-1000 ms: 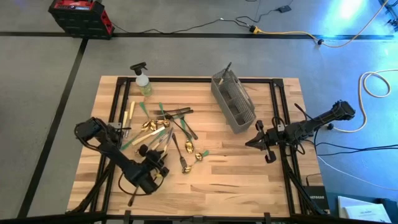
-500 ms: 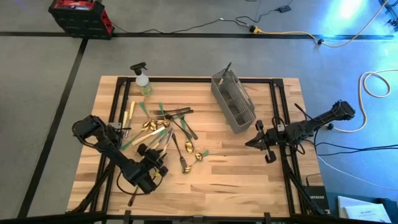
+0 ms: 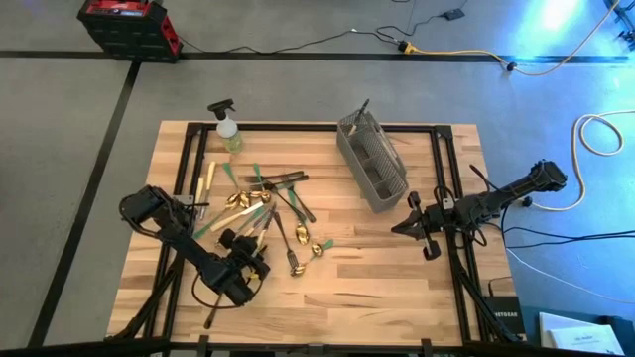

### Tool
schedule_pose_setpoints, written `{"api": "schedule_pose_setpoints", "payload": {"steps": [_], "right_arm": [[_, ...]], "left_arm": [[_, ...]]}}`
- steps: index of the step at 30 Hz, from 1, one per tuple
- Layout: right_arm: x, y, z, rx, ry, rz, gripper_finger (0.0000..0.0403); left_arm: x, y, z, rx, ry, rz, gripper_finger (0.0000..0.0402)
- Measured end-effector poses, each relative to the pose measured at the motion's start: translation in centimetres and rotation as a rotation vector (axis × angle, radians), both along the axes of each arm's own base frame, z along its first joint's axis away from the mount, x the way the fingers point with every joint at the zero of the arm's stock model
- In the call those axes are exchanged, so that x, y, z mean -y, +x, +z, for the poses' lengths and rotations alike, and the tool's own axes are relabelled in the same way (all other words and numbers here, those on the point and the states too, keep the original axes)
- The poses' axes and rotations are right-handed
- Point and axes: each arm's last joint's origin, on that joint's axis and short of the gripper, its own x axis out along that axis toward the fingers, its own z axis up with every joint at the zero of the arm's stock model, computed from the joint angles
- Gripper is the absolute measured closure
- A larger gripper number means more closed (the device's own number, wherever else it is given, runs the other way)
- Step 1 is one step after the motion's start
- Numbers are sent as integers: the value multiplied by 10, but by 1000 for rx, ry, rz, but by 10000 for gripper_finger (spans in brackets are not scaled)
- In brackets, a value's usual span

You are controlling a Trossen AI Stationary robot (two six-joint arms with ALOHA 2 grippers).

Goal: Sort silverware
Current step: Put the yellow table knife into the silverware basket

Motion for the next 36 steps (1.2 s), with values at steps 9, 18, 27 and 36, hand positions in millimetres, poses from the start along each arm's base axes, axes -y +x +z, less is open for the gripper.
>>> {"api": "schedule_pose_setpoints", "payload": {"steps": [9, 18, 27, 36], "right_arm": [[0, 0, 0, -1, -1, 0, 403], [0, 0, 0, -1, -1, 0, 403], [0, 0, 0, 0, 0, 0, 403], [0, 0, 0, 0, 0, 0, 403]], "left_arm": [[1, -1, -3, 3, 1, 7, 227], [2, 0, -4, -21, -4, -8, 333], [0, -2, 1, -63, 20, -30, 355], [-11, -12, 26, -37, 89, -7, 354]]}}
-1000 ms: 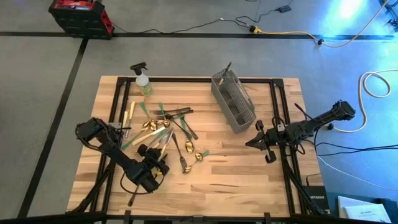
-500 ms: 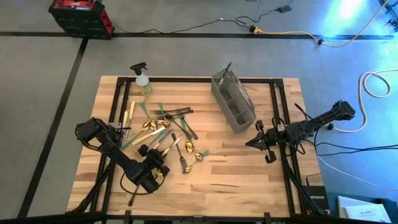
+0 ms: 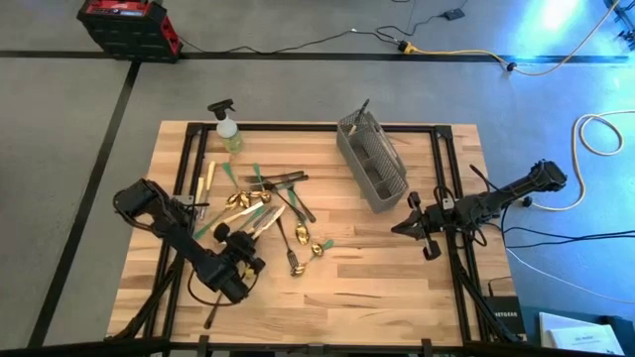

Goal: Sort silverware
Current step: Put the yellow table knife into the silverware basket

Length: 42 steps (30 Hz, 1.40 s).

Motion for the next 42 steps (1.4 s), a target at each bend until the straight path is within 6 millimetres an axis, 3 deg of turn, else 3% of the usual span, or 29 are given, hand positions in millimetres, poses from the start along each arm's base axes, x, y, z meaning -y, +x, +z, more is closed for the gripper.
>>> {"api": "schedule_pose_setpoints", "payload": {"steps": [11, 15, 23, 30, 42], "right_arm": [[0, 0, 0, 0, -3, 0, 403], [0, 0, -1, -2, -21, 1, 403], [0, 0, -1, -7, -31, 1, 403], [0, 0, -3, -23, -39, 1, 403], [0, 0, -3, -23, -39, 1, 403]], "left_arm": [[-24, 12, 44, 311, 257, 26, 353], [-43, 20, 59, 383, 411, 85, 353], [-92, 45, 70, 490, 377, 351, 353], [-102, 57, 73, 469, 397, 399, 353], [-100, 58, 74, 360, 453, 359, 353]]}}
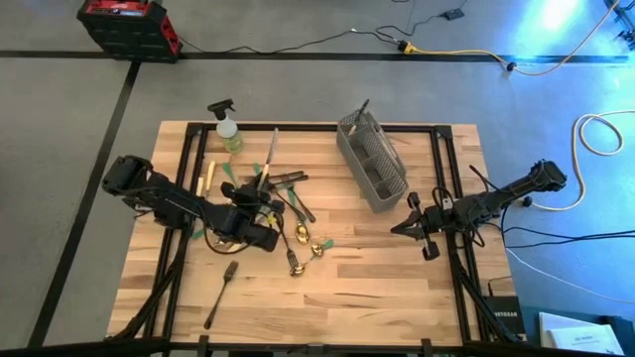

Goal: Sort silverware
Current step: Put the yellow table knife into the silverware basket

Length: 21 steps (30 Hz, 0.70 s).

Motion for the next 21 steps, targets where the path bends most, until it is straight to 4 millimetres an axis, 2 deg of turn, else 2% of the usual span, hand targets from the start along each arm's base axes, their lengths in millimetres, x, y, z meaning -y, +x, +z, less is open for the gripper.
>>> {"api": "schedule_pose_setpoints", "payload": {"steps": [12, 21], "right_arm": [[0, 0, 0, 1, 0, 0, 403], [0, 0, 0, 1, 0, 0, 403]], "left_arm": [[-1, 18, 5, -124, -67, -56, 353], [-11, 49, 27, -166, -129, -311, 353]]}}
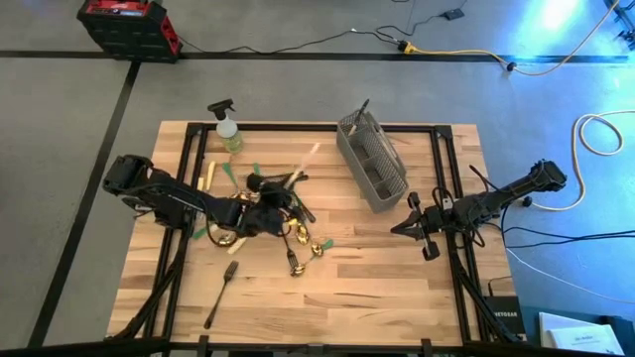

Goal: Sort silverware
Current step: Put the yellow table knife into the silverware basket

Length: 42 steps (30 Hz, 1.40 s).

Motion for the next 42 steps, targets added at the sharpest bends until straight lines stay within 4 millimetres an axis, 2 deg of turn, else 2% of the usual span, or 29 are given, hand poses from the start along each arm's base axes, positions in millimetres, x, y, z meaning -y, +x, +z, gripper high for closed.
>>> {"api": "schedule_pose_setpoints", "payload": {"steps": [8, 12, 16, 20, 27, 35, 42], "right_arm": [[0, 0, 2, 15, 3, 0, 403], [0, 0, 13, 127, 25, -1, 403], [3, -1, 25, 253, 3, -85, 403], [5, 0, 27, 278, -35, -164, 403], [3, 5, 35, 360, -43, -204, 403], [-4, 23, 30, 314, -104, -232, 403], [-1, 60, 43, 231, -171, -300, 403]], "left_arm": [[-5, 15, 22, 120, 76, -308, 353], [-9, 21, 18, 218, 86, -388, 353], [-15, 31, 11, 298, 106, -477, 353], [-24, 38, 7, 407, 142, -566, 353], [-48, 42, 3, 532, 149, -634, 353], [-61, 55, 3, 562, 138, -703, 353], [-54, 59, 6, 543, 151, -796, 353]]}}
